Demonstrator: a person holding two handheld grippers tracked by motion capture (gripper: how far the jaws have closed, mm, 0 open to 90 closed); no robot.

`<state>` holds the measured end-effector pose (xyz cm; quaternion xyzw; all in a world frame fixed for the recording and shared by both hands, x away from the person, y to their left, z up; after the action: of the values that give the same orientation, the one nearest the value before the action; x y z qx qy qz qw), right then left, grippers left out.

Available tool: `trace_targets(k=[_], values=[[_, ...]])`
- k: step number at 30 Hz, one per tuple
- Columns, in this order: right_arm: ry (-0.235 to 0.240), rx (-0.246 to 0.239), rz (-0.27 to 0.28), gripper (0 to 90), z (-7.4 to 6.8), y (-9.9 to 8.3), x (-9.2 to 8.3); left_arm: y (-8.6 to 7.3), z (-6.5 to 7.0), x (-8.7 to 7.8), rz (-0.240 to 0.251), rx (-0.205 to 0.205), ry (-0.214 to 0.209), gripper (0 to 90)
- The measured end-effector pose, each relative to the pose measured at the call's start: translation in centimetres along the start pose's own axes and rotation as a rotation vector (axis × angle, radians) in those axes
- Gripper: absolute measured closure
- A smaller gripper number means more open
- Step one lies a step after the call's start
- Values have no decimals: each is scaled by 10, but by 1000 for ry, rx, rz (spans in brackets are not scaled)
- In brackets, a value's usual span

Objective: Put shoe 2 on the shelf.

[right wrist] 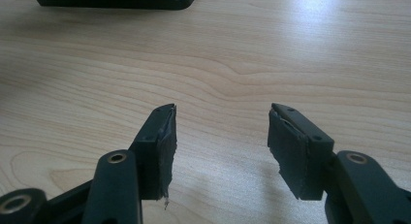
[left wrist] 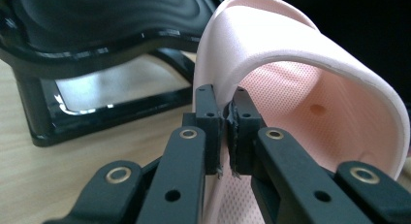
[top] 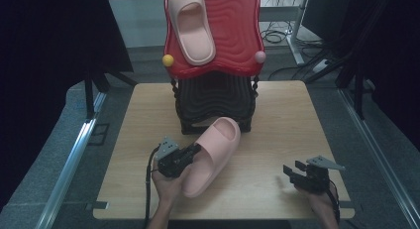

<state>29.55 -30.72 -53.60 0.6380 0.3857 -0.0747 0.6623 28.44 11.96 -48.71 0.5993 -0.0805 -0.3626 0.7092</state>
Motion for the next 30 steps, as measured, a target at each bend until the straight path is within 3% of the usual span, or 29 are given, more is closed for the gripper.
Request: trace_targets(k=[19, 30], values=[[-15, 18, -7, 426, 5, -3, -1, 31, 4, -23, 139, -2, -1, 854], [-20, 24, -7, 426, 5, -3, 1, 47, 6, -27, 187, 10, 6, 854]])
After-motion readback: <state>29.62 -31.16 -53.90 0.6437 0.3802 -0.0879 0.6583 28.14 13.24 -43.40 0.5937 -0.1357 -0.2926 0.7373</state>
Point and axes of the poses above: each handheld gripper's, and its own axes: x roughly forward along the jaws, y roughly out of its top, z roughly to its right, the point moved 1 cm from there along x, roughly forward along the jaws, and after that the axes turned 2 degrees about -z, right-handed, at the moved point
